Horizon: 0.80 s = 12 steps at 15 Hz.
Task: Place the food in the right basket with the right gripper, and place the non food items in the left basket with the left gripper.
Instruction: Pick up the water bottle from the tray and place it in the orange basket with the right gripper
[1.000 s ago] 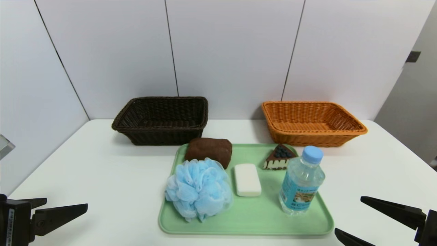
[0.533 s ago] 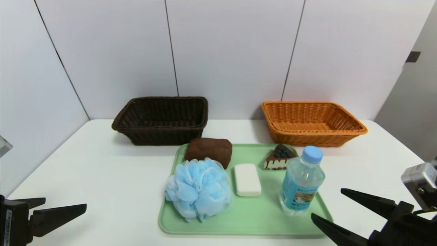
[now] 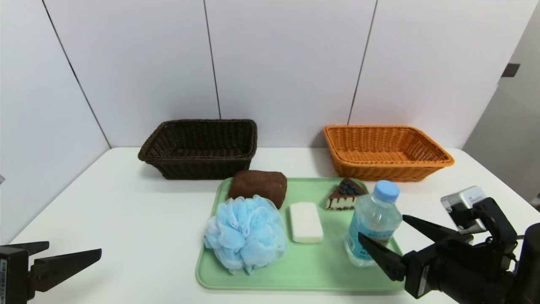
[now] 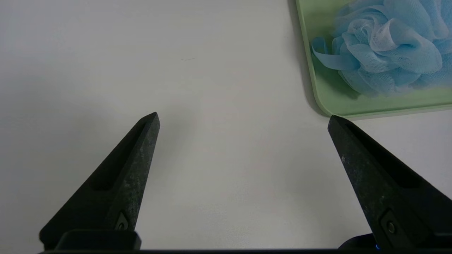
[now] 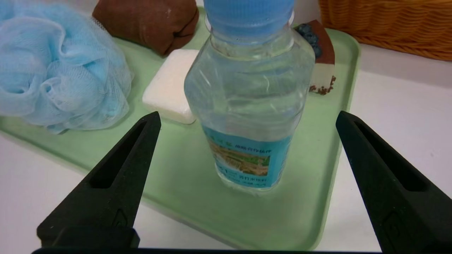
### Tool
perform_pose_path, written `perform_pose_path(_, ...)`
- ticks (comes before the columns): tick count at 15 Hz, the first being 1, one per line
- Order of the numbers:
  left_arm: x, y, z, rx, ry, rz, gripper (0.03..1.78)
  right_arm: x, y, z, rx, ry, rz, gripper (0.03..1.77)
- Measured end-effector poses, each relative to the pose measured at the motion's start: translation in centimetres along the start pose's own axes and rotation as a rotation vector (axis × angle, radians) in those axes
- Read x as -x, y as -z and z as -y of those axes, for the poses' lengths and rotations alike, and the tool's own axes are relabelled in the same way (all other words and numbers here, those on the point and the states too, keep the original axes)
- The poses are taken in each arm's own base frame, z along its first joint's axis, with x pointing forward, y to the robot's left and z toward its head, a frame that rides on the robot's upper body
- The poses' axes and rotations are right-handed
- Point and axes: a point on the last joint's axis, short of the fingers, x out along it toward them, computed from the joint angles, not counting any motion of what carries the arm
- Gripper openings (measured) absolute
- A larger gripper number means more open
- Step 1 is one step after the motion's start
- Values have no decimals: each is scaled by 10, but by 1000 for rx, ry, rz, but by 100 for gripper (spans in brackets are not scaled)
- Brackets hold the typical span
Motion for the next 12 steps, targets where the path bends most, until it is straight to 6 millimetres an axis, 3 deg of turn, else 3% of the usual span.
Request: perform_pose_path(12, 2, 1, 2, -12, 20, -2, 169, -24, 8, -13, -12, 35, 51, 171)
